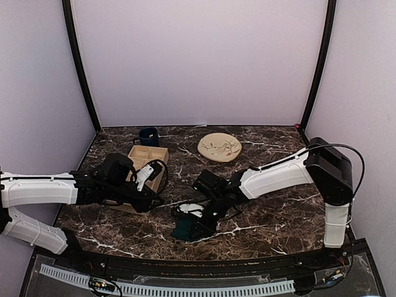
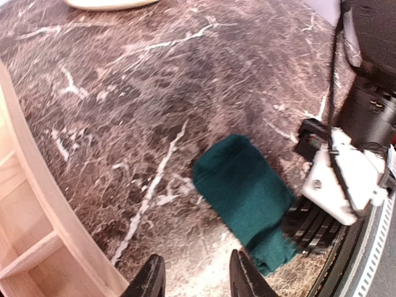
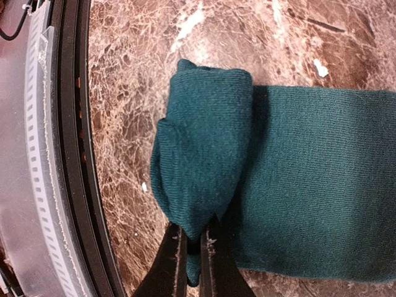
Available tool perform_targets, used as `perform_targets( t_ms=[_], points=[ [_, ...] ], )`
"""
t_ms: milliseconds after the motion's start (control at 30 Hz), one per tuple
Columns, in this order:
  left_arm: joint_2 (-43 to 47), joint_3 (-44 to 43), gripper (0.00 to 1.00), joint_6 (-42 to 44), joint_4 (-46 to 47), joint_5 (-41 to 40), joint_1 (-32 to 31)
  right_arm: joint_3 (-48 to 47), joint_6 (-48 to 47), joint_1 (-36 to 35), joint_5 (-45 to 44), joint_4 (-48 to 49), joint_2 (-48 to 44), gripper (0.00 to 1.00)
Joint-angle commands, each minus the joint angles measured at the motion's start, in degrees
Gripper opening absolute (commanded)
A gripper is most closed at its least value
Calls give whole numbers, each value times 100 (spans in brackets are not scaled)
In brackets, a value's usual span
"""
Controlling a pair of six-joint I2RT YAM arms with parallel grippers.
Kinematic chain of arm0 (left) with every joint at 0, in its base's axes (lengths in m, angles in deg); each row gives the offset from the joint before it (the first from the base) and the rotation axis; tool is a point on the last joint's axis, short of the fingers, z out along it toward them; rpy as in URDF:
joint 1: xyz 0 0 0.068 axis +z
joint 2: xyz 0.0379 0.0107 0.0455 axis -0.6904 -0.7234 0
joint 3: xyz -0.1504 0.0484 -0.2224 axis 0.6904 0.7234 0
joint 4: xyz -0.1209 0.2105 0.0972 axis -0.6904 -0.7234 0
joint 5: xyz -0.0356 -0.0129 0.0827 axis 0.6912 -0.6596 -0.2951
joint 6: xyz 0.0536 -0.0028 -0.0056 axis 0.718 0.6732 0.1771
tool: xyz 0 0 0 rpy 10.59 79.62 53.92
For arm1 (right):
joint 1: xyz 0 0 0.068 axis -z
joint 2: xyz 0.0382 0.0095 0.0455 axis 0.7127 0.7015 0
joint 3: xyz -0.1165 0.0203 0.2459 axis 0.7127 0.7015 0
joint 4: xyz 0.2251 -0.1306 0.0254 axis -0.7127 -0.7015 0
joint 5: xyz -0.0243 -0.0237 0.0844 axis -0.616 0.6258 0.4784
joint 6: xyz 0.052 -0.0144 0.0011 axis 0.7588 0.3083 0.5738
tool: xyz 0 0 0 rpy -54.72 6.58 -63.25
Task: Roll the socks
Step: Roll the sock at the center of the board.
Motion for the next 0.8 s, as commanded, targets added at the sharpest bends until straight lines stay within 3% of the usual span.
perform_targets(
  t_ms=[0, 433, 767],
  points=[
    [227, 115, 39, -15, 252, -530, -494, -113, 104, 140, 330, -576, 333, 0],
    [443, 237, 37, 349, 305, -1143, -1597, -252, 123, 443, 862, -826, 558, 0],
    [-688, -230, 39, 975, -29, -1428, -2426, -431, 61, 545, 1033, -1028, 711, 0]
  ],
)
